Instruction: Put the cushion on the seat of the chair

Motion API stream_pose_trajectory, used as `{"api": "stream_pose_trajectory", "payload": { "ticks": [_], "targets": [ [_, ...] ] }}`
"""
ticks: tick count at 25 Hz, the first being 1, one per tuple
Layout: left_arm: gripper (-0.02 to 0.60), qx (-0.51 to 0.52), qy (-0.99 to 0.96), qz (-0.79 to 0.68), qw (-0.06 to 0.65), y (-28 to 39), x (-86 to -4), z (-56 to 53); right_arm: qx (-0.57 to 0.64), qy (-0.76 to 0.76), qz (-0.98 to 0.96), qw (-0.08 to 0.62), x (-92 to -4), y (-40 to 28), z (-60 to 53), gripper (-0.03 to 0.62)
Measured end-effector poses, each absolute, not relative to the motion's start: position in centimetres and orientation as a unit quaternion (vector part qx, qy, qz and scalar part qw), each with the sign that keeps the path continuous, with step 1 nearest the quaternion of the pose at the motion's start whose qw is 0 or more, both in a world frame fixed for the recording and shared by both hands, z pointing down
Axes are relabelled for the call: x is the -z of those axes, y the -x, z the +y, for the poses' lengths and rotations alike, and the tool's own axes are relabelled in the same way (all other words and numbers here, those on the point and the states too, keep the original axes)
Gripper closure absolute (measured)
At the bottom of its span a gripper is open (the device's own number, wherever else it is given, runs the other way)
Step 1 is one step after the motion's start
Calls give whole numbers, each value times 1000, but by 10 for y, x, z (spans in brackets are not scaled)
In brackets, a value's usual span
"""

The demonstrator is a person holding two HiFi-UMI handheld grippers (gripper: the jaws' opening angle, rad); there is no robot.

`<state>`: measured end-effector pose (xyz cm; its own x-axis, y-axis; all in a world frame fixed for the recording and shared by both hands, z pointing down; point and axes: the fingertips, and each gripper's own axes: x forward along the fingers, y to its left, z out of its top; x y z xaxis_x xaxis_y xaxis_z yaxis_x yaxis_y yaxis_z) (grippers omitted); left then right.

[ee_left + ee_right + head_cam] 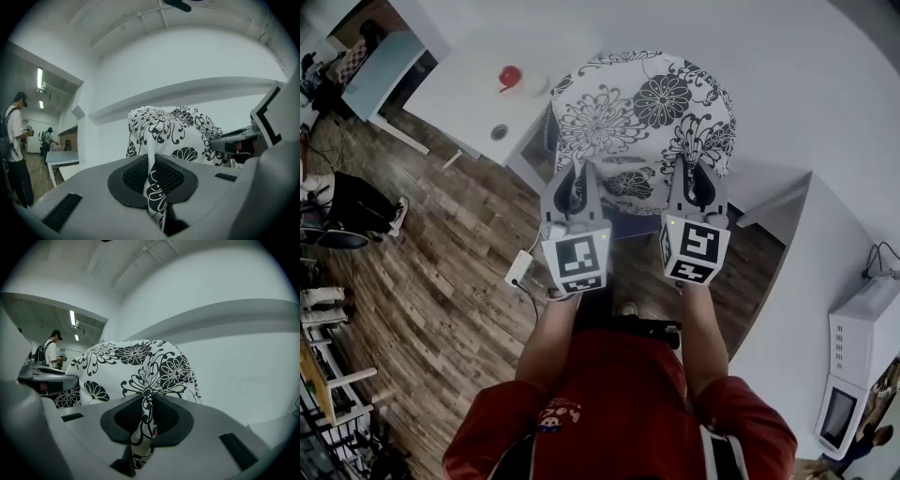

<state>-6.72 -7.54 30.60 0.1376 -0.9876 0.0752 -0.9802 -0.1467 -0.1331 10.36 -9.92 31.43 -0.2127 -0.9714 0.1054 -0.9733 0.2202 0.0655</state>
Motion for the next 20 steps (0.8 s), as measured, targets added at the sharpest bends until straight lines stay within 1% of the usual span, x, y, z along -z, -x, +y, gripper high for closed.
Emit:
{"api": "stream_pose_trajectory", "payload": {
  "ticks": [5, 14, 17, 20],
  "targets": [
    [532, 83, 757, 648, 2, 68, -299, -69, -22, -626, -774, 91, -308, -103, -89, 534],
    [532, 111, 761, 636, -66, 64, -281, -52, -61, -629, -756, 170, -286, -107, -70, 534],
    [532, 123, 759, 635, -82, 60, -287, -58, -77, -628, -751, 188, -294, -111, -77, 534],
    [532, 145, 754, 633, -102, 55, -311, -65, -95, -623, -747, 212, -318, -115, -84, 534]
  ]
}}
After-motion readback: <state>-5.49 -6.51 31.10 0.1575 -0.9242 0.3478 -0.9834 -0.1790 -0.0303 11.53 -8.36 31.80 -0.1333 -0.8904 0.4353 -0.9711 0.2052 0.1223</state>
